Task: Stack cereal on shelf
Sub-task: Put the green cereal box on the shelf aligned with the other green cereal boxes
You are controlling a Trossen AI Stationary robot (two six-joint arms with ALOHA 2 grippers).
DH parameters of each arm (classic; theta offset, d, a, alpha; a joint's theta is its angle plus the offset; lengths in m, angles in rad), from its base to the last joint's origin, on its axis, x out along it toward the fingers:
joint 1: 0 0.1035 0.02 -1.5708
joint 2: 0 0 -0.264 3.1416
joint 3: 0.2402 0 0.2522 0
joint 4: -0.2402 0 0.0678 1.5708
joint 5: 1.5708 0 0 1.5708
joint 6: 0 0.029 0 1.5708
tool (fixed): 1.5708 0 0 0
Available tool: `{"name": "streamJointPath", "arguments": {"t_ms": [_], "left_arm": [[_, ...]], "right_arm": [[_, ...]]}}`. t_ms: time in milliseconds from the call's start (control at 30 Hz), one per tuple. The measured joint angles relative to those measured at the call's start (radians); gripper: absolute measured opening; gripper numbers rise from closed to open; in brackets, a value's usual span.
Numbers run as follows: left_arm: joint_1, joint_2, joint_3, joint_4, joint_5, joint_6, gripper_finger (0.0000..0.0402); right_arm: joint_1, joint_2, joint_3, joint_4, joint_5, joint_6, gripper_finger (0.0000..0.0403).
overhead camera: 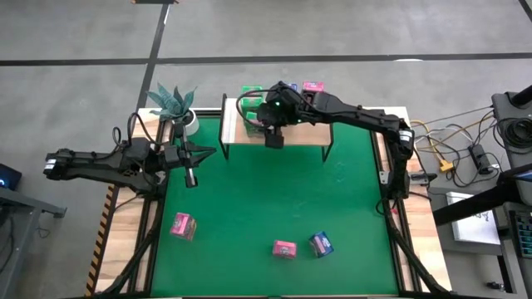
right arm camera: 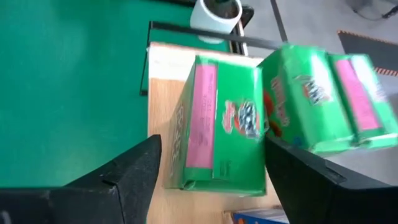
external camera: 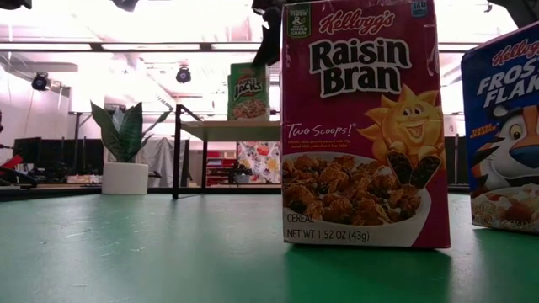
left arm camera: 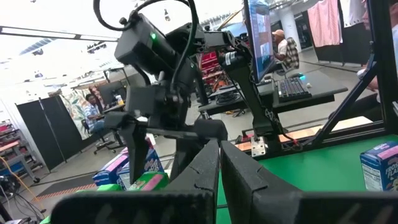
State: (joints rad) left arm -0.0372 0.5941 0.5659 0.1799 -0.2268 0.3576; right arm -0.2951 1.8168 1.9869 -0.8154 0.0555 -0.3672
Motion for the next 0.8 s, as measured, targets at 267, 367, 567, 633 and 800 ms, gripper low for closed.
{"name": "streamJointPath", "arguments": {"t_ms": [267,367,567,633,800], "left_arm": [[0.000,0.000,0.000,-0.001,0.000,0.000,0.0000],[0.000,0.000,0.000,-0.003,0.000,0.000,0.0000],[0.000,0.000,0.000,-0.003,0.000,0.000,0.0000],[0.000,0.000,0.000,-0.003,0.000,0.000,0.0000],[0.000,0.000,0.000,-0.002,0.000,0.000,0.0000]], "right_arm": [[0.005,-0.002,0.102,-0.024,0.000,0.014,0.0243],[0.006,-0.003,0.136,-0.078,0.000,0.034,0.0221],[0.007,-0.003,0.162,-0.249,0.064,0.067,0.0134],[0.007,-0.003,0.156,-0.297,0.108,0.077,0.0099],[0.007,-0.002,0.127,-0.328,0.129,0.078,0.0019]]}}
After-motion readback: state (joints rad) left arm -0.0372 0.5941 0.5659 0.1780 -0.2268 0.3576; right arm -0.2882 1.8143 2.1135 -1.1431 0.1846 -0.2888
